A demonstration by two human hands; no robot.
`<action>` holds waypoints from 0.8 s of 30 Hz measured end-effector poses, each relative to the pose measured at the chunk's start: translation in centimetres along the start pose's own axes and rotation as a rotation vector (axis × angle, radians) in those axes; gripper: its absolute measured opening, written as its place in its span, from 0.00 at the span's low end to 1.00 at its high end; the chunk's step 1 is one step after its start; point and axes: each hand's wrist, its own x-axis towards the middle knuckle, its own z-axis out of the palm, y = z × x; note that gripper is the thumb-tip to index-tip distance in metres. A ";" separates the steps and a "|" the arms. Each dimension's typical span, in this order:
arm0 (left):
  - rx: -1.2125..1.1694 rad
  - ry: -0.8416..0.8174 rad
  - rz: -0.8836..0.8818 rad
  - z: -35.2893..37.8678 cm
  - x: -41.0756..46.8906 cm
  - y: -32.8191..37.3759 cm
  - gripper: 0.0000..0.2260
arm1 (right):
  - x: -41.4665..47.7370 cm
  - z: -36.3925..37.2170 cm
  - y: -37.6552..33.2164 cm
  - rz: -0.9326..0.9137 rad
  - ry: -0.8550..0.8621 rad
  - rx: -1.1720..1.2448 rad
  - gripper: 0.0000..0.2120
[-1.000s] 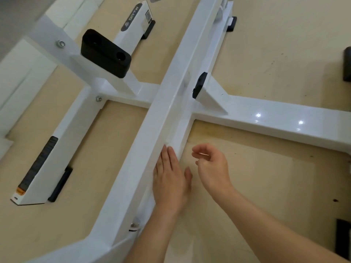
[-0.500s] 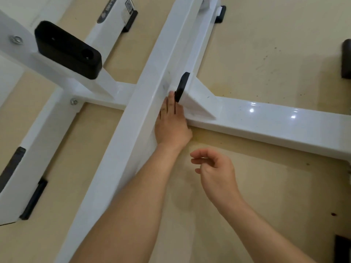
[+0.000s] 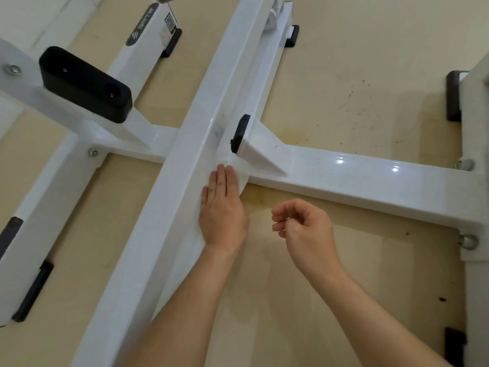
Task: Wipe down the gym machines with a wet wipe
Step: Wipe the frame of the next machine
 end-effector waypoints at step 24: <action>0.016 -0.213 -0.341 -4.0 -18.1 -4.8 0.35 | -9.5 6.6 1.3 -0.051 -0.756 -0.490 0.29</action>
